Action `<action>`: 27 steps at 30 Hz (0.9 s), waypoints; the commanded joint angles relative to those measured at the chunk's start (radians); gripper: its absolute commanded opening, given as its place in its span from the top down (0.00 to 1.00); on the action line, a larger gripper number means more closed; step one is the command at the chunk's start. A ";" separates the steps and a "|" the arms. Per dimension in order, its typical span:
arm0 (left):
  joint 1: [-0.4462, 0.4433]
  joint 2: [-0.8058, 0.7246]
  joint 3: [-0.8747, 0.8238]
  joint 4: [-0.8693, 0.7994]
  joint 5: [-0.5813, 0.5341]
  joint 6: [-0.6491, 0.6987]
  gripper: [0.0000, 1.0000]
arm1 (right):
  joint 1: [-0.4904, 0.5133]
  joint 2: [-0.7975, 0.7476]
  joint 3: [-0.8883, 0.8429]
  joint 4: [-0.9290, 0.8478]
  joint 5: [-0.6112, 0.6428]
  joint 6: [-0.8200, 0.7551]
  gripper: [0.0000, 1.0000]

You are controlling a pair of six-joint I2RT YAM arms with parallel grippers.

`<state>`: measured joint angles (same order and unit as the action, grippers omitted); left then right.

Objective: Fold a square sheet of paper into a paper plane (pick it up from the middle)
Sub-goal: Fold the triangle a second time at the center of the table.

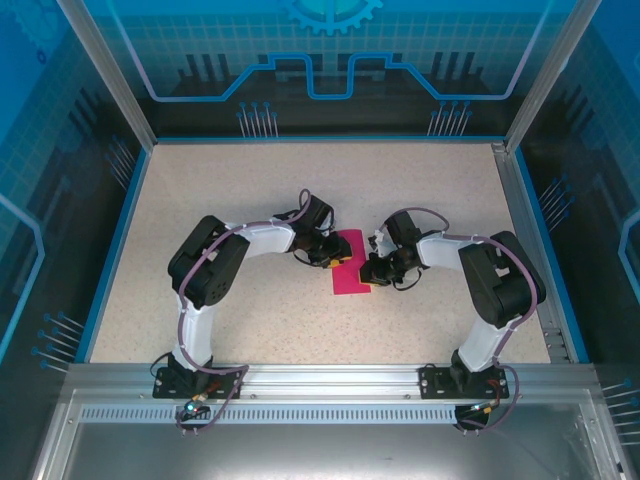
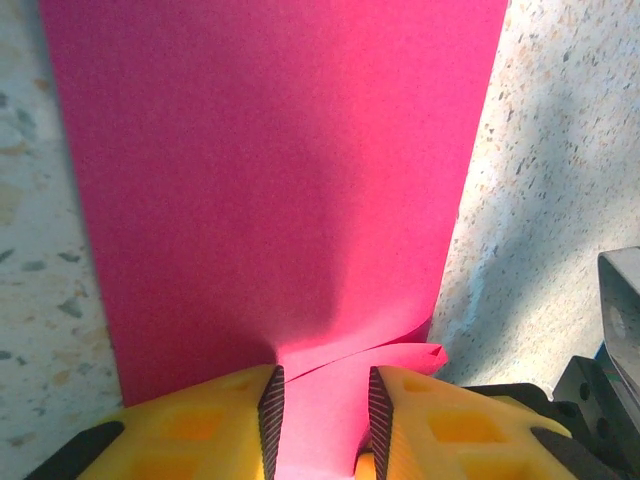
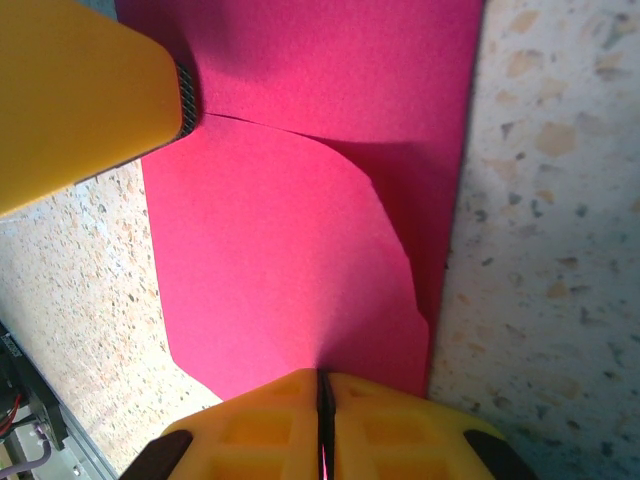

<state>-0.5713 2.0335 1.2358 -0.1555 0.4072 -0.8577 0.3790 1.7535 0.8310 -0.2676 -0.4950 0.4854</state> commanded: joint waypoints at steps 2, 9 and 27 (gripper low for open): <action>0.018 -0.030 0.026 -0.062 -0.031 0.030 0.68 | 0.012 0.040 -0.044 -0.077 0.112 -0.021 0.90; 0.017 -0.047 0.030 -0.063 -0.030 0.039 0.68 | 0.011 0.038 -0.044 -0.077 0.110 -0.023 0.90; 0.022 -0.051 0.029 -0.057 -0.040 0.065 0.66 | 0.010 0.026 -0.045 -0.081 0.107 -0.025 0.90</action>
<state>-0.5587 2.0125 1.2541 -0.2047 0.3710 -0.8097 0.3790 1.7515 0.8310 -0.2680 -0.4946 0.4778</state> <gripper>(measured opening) 0.340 0.101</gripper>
